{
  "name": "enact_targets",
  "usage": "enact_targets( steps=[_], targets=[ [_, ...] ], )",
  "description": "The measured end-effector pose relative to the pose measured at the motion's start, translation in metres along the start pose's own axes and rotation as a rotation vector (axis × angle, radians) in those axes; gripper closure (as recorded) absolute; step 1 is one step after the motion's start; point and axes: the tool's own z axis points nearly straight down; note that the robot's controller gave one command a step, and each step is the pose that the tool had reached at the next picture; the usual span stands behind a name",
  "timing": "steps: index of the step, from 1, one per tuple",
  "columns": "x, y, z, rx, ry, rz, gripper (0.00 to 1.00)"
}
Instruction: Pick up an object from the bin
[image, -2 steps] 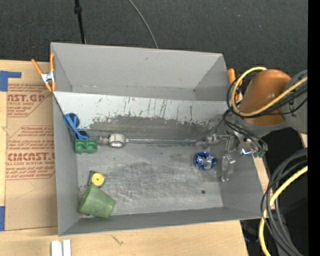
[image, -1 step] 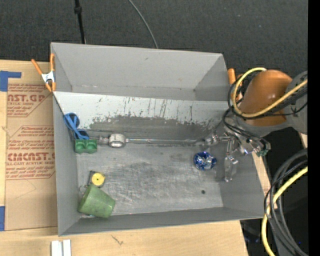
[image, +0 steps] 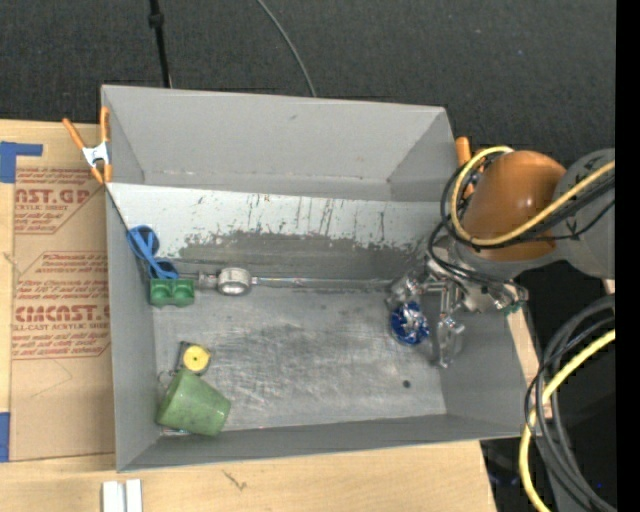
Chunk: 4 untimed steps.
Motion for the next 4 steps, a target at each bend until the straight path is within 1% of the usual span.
enact_targets(
  steps=[1,2,3,4],
  targets=[
    [-0.003,0.002,-0.001,0.010,0.006,0.000,0.00],
    [-0.004,0.001,-0.003,0.015,0.001,0.000,1.00],
    [-0.006,0.001,-0.028,0.015,0.006,0.001,1.00],
    [-0.009,0.002,-0.083,0.017,0.005,0.002,1.00]
  ],
)
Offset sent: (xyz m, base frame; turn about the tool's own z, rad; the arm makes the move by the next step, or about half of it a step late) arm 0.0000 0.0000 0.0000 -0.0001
